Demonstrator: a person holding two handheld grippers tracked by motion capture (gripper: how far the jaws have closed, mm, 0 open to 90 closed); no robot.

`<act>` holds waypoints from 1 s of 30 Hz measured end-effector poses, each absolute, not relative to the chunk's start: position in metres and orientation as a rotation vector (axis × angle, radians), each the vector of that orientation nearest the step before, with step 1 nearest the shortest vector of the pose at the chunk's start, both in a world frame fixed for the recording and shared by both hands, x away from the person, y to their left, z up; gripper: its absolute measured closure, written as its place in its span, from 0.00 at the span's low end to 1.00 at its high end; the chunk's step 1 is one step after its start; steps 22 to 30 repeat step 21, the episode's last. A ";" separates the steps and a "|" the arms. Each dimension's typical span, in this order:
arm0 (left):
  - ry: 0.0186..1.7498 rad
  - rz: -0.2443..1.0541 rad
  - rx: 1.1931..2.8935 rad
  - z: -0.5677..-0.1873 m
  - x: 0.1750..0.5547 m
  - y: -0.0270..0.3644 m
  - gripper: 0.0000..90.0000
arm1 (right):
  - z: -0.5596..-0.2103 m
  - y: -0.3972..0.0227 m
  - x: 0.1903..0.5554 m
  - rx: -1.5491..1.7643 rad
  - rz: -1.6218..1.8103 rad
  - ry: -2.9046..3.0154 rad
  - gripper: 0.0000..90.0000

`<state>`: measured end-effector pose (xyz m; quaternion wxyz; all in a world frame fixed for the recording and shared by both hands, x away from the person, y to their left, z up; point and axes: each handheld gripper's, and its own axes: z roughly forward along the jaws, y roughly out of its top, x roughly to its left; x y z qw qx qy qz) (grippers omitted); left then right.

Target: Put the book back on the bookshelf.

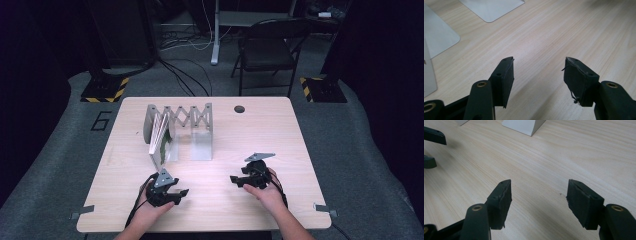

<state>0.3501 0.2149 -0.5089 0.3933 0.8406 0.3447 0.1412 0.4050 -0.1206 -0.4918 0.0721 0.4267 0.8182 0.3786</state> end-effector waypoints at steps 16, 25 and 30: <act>0.843 0.313 2.129 -0.508 0.354 0.207 0.48 | -0.493 -0.126 0.400 1.309 1.139 2.437 0.41; 0.835 0.321 2.114 -0.500 0.351 0.208 0.49 | -0.492 -0.131 0.399 1.337 1.142 2.414 0.41; 0.835 0.321 2.114 -0.500 0.351 0.208 0.49 | -0.492 -0.131 0.399 1.337 1.142 2.414 0.41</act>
